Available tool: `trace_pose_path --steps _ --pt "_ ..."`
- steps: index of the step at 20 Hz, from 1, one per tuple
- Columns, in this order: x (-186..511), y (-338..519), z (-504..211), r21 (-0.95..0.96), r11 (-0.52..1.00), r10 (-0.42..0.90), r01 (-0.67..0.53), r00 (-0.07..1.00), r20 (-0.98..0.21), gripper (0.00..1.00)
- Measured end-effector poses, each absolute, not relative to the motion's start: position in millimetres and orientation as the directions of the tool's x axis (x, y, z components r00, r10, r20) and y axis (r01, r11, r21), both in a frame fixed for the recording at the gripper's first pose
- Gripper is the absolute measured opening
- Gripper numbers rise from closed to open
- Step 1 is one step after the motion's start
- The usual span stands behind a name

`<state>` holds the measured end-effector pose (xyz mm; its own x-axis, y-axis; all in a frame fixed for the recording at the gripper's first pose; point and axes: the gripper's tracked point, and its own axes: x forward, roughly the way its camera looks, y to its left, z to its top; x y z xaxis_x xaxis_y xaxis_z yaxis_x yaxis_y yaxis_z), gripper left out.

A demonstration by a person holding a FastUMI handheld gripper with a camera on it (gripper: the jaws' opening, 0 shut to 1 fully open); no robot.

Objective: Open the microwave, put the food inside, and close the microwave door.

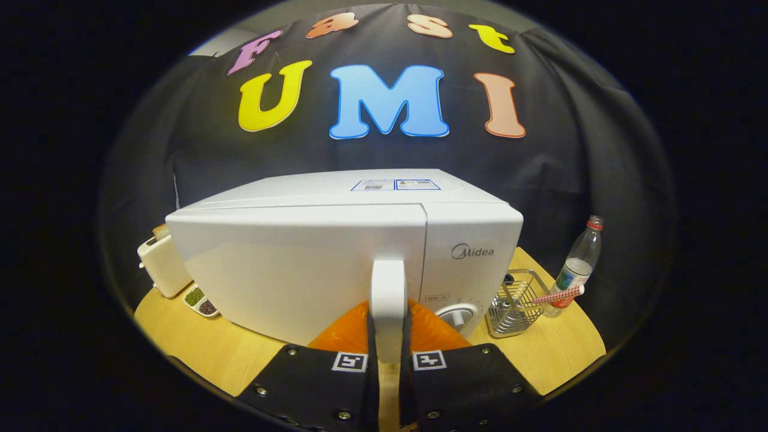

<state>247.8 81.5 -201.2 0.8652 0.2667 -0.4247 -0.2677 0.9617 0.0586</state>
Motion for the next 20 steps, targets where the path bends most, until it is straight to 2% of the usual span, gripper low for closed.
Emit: trace_pose_path --steps 3,6,10,12,20 --pt "240.6 79.3 -202.4 0.043 0.957 0.273 -0.286 0.846 -0.459 0.13" --pt "209.3 78.6 -196.9 -0.017 0.950 0.273 -0.311 0.858 -0.435 0.13" --pt "183.7 78.2 -196.8 0.039 0.962 0.257 -0.270 0.849 -0.461 0.13" --pt "167.0 83.5 -195.2 0.078 0.962 0.267 -0.263 0.838 -0.475 0.22" --pt "102.5 100.1 -183.7 0.033 0.961 0.258 -0.276 0.841 -0.475 0.25"
